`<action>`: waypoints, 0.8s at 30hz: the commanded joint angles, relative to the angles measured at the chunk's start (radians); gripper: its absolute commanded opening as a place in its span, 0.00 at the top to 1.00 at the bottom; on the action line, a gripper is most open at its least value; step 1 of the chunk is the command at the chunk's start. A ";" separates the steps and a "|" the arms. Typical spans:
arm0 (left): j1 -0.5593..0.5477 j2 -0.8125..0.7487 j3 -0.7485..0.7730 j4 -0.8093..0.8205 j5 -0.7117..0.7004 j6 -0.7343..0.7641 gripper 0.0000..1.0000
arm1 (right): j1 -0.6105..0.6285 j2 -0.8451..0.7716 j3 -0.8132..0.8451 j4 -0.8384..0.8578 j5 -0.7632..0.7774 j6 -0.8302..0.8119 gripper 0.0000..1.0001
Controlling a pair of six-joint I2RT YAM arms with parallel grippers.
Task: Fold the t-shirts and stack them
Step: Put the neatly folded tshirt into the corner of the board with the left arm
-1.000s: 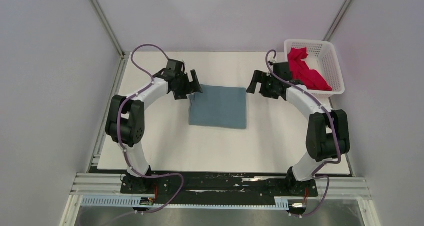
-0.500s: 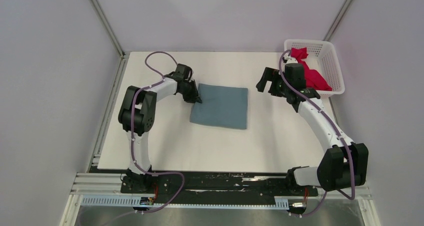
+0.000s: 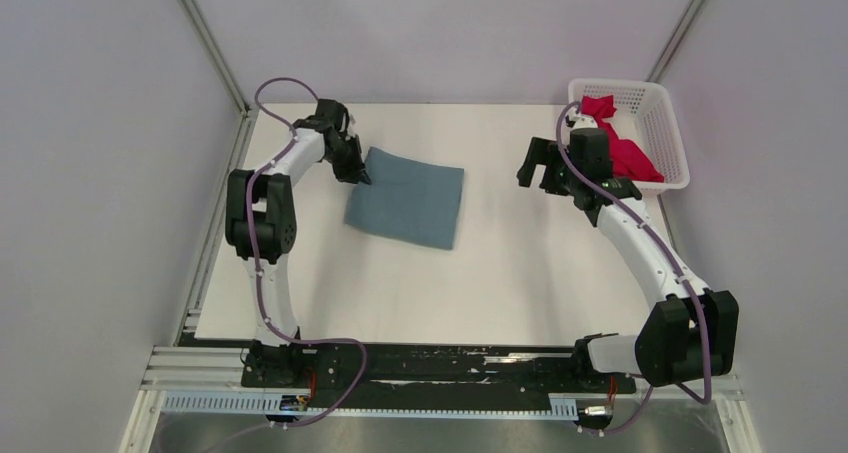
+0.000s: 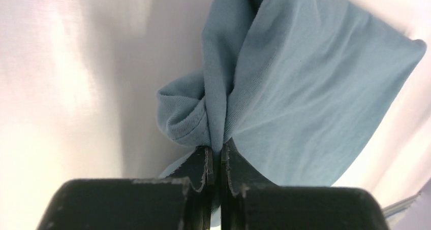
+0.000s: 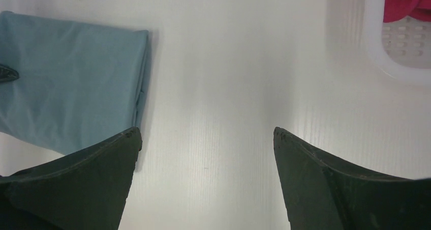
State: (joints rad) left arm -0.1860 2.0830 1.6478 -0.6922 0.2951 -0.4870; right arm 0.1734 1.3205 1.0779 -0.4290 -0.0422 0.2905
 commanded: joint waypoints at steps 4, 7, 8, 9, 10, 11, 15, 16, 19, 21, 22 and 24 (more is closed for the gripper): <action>0.057 -0.052 0.111 -0.265 -0.063 0.169 1.00 | -0.015 -0.014 0.035 -0.023 0.091 -0.043 0.00; 0.099 -0.011 0.183 -0.347 -0.092 0.210 1.00 | -0.021 -0.024 0.035 -0.023 0.107 -0.047 0.00; 0.123 -0.005 0.193 -0.354 -0.102 0.216 1.00 | -0.023 -0.029 0.034 -0.023 0.108 -0.049 0.00; 0.137 0.001 0.205 -0.348 -0.116 0.234 1.00 | -0.023 -0.031 0.033 -0.022 0.111 -0.050 0.00; 0.166 0.005 0.211 -0.338 -0.131 0.242 1.00 | -0.023 -0.032 0.033 -0.023 0.113 -0.051 0.00; 0.204 0.020 0.231 -0.332 -0.167 0.252 1.00 | -0.024 -0.031 0.035 -0.023 0.115 -0.056 0.00; 0.295 0.111 0.424 -0.467 -0.165 0.321 1.00 | -0.023 -0.033 0.039 -0.023 0.130 -0.064 0.00; 0.307 0.114 0.432 -0.461 -0.201 0.331 1.00 | -0.023 -0.035 0.042 -0.023 0.134 -0.066 0.00; 0.375 0.137 0.458 -0.408 -0.262 0.383 1.00 | -0.023 -0.042 0.046 -0.023 0.148 -0.071 0.00; 0.420 0.171 0.495 -0.370 -0.259 0.379 1.00 | -0.025 -0.044 0.050 -0.023 0.156 -0.072 0.00; 0.433 0.187 0.538 -0.362 -0.260 0.378 1.00 | -0.025 -0.044 0.053 -0.022 0.157 -0.073 0.00; 0.463 0.242 0.609 -0.352 -0.258 0.386 1.00 | -0.023 -0.044 0.062 -0.024 0.154 -0.074 0.00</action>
State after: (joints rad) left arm 0.2276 2.2608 2.1139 -1.0847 0.0669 -0.1577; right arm 0.1535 1.3128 1.0828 -0.4732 0.0856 0.2337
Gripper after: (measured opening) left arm 0.030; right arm 0.998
